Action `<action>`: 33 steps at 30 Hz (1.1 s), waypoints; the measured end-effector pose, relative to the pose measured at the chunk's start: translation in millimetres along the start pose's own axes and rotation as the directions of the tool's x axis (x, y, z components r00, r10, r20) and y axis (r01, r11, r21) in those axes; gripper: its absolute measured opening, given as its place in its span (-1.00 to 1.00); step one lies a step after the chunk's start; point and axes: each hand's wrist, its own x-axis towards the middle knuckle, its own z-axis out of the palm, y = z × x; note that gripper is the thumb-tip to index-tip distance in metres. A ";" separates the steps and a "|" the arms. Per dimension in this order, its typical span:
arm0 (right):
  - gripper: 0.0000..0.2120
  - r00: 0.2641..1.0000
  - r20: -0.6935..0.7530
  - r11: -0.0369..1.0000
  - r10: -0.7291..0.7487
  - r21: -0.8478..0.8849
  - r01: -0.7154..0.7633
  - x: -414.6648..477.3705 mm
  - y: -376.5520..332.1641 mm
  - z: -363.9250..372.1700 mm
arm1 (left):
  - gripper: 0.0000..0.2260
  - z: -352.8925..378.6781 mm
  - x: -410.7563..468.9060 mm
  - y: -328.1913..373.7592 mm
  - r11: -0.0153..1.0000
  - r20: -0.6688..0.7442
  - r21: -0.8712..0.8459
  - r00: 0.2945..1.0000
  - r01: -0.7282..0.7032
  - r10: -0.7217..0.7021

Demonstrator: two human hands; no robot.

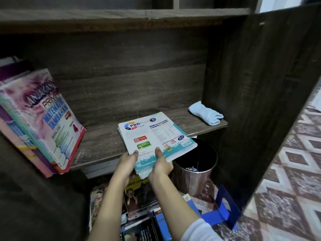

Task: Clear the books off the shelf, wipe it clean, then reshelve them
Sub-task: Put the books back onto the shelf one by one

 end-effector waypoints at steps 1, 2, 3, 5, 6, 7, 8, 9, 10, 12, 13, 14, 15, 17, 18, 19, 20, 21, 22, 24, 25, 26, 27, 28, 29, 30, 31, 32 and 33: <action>-0.65 1.000 0.012 1.000 0.007 -0.009 -0.007 1.0 -0.2 0.0 | -0.80 0.9 1.0 -1.4 1.000 0.008 -0.020 1.000 0.018 -0.018; -0.64 1.000 0.024 0.999 0.019 -0.030 -0.018 2.7 -0.8 0.1 | -0.82 0.1 1.7 -2.8 0.999 0.017 -0.036 0.999 0.032 -0.031; -0.63 0.999 0.031 0.997 0.027 -0.067 -0.025 3.8 -2.3 -0.4 | -0.83 -1.1 2.5 -5.2 0.997 0.030 -0.060 0.999 0.047 -0.045; -0.58 0.998 0.054 0.986 0.044 -0.165 -0.034 7.2 -5.3 -1.4 | -0.86 -3.6 2.1 -9.9 0.987 0.071 -0.124 0.993 0.104 -0.095; -0.55 0.995 0.078 0.978 0.057 -0.206 -0.040 8.2 -5.8 -2.2 | -0.87 -4.9 2.3 -13.1 0.980 0.093 -0.146 0.988 0.134 -0.121; -0.52 0.991 0.116 0.969 0.068 -0.245 -0.038 8.1 -6.1 -2.4 | -0.87 -4.9 2.5 -15.4 0.973 0.113 -0.171 0.984 0.157 -0.139; -0.48 0.982 0.167 0.956 0.085 -0.292 -0.033 9.2 -5.8 -3.2 | -0.85 -5.0 2.7 -17.0 0.963 0.126 -0.208 0.981 0.172 -0.148; -0.43 0.971 0.213 0.934 0.105 -0.356 -0.023 8.8 -5.9 -4.5 | -0.83 -4.6 3.4 -17.1 0.952 0.126 -0.251 0.981 0.175 -0.148; -0.39 0.962 0.241 0.905 0.126 -0.426 -0.012 9.2 -5.0 -5.4 | -0.82 -4.2 4.2 -16.8 0.941 0.111 -0.294 0.984 0.169 -0.142; -0.27 0.973 0.203 0.841 0.111 -0.542 0.018 7.6 -8.5 -6.7 | -0.81 -3.8 5.7 -15.5 0.927 0.058 -0.350 0.991 0.136 -0.123; -0.20 0.991 0.124 0.830 0.046 -0.557 0.031 7.9 -13.3 -7.3 | -0.80 -3.9 6.3 -14.8 0.922 0.037 -0.369 0.993 0.121 -0.116; -0.15 0.998 0.033 0.843 -0.055 -0.535 0.064 8.6 -20.9 -7.8 | -0.79 -4.2 7.3 -14.7 0.920 0.017 -0.377 0.994 0.109 -0.111; -0.13 0.984 -0.041 0.849 -0.173 -0.513 0.128 9.1 -30.9 -9.0 | -0.78 -4.6 9.0 -15.2 0.920 -0.006 -0.379 0.994 0.098 -0.108; -0.15 0.915 -0.029 0.711 -0.403 -0.640 0.293 9.2 -49.0 -13.1 | -0.76 -5.3 11.6 -16.2 0.916 -0.056 -0.395 0.993 0.075 -0.106; -0.16 0.877 0.048 0.569 -0.478 -0.744 0.350 10.8 -54.7 -16.8 | -0.77 -6.1 12.1 -15.9 0.909 -0.082 -0.413 0.991 0.063 -0.106; -0.17 0.845 0.138 0.410 -0.516 -0.827 0.385 12.5 -58.1 -20.9 | -0.79 -7.5 12.6 -16.4 0.898 -0.105 -0.436 0.988 0.055 -0.112; -0.20 0.821 0.219 0.261 -0.527 -0.878 0.402 15.3 -59.6 -23.4 | -0.79 -8.3 13.1 -16.4 0.886 -0.119 -0.460 0.986 0.053 -0.120; -0.23 0.807 0.278 0.138 -0.522 -0.905 0.401 17.9 -60.2 -25.8 | -0.79 -8.9 13.8 -16.9 0.876 -0.120 -0.478 0.984 0.058 -0.131; -0.27 0.797 0.315 0.044 -0.515 -0.919 0.392 20.2 -60.1 -26.9 | -0.77 -8.8 13.9 -17.6 0.871 -0.112 -0.486 0.984 0.068 -0.139; -0.36 0.772 0.359 -0.075 -0.524 -0.923 0.378 22.1 -61.6 -26.4 | -0.75 -7.1 13.7 -19.6 0.880 -0.085 -0.468 0.987 0.084 -0.139; -0.39 0.760 0.374 -0.118 -0.532 -0.921 0.370 21.7 -63.8 -25.8 | -0.73 -6.0 14.0 -20.9 0.895 -0.083 -0.438 0.988 0.082 -0.131; -0.42 0.751 0.387 -0.160 -0.535 -0.919 0.360 20.5 -64.7 -24.1 | -0.71 -6.0 14.4 -21.5 0.913 -0.094 -0.401 0.989 0.069 -0.116; -0.44 0.742 0.398 -0.197 -0.539 -0.917 0.348 18.8 -66.5 -22.8 | -0.69 -5.4 14.9 -22.0 0.930 -0.106 -0.365 0.990 0.052 -0.097; -0.46 0.733 0.409 -0.232 -0.543 -0.912 0.338 16.9 -67.1 -20.9 | -0.67 -5.0 15.4 -22.5 0.941 -0.119 -0.336 0.990 0.034 -0.078; -0.48 0.721 0.422 -0.261 -0.550 -0.906 0.332 14.4 -67.8 -19.3 | -0.66 -4.2 15.8 -23.4 0.949 -0.133 -0.315 0.989 0.018 -0.063; -0.50 0.707 0.439 -0.286 -0.555 -0.899 0.333 11.7 -68.5 -17.2 | -0.66 -3.0 15.9 -24.2 0.954 -0.144 -0.301 0.988 0.008 -0.054; -0.50 0.693 0.455 -0.301 -0.559 -0.890 0.342 9.2 -69.0 -15.3 | -0.66 -2.1 16.3 -25.3 0.957 -0.154 -0.289 0.987 0.004 -0.051; -0.49 0.678 0.471 -0.304 -0.564 -0.882 0.361 5.6 -70.1 -13.3 | -0.66 -1.0 16.4 -25.8 0.959 -0.159 -0.282 0.986 0.004 -0.051; -0.47 0.673 0.475 -0.270 -0.567 -0.879 0.393 3.1 -71.9 -11.3 | -0.67 -0.3 16.8 -26.1 0.962 -0.159 -0.274 0.986 0.004 -0.050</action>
